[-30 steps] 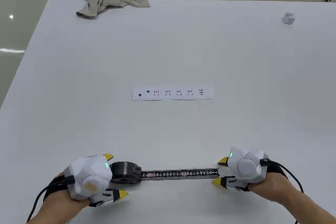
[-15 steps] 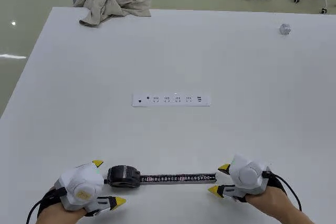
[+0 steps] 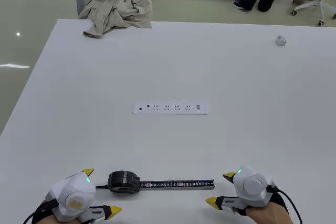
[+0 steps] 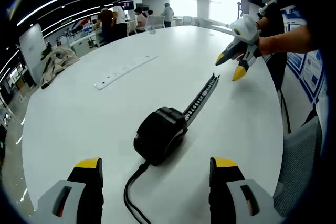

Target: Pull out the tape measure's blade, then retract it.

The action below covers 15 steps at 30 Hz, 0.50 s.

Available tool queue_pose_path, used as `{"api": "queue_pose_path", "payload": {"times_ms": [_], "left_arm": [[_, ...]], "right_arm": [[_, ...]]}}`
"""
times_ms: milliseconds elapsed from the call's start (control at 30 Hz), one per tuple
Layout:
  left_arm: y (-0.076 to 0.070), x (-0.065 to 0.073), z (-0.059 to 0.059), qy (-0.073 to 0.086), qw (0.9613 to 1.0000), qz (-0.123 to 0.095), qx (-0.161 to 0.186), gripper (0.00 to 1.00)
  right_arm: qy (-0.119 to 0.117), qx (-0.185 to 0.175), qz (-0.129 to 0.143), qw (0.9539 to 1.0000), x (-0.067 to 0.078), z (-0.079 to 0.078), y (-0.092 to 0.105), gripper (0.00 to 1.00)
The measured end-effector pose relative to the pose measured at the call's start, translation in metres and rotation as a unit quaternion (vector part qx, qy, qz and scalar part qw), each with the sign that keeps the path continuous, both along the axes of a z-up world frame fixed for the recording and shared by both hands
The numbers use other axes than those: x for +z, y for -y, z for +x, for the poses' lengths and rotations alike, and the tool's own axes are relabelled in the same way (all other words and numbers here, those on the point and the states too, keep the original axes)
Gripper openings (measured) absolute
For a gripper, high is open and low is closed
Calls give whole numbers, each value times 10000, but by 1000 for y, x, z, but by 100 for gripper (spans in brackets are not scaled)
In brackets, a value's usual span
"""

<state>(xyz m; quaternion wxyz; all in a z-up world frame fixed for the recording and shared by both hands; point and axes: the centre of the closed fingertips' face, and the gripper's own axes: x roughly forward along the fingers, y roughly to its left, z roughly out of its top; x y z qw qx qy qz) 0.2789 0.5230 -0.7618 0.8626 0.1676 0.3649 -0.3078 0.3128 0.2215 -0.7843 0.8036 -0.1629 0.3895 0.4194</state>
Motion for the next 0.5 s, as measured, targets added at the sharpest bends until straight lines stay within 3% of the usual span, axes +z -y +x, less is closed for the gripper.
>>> {"api": "queue_pose_path", "payload": {"times_ms": [300, 500], "left_arm": [[-8, 6, -16, -56, 9992, -204, 334, 82], [-12, 10, -24, -52, 9978, -365, 543, 83]], "right_arm": [[79, -208, 182, 9996, 13, -14, -2, 72], [91, -301, 257, 9992, 18, -22, -2, 73]]}}
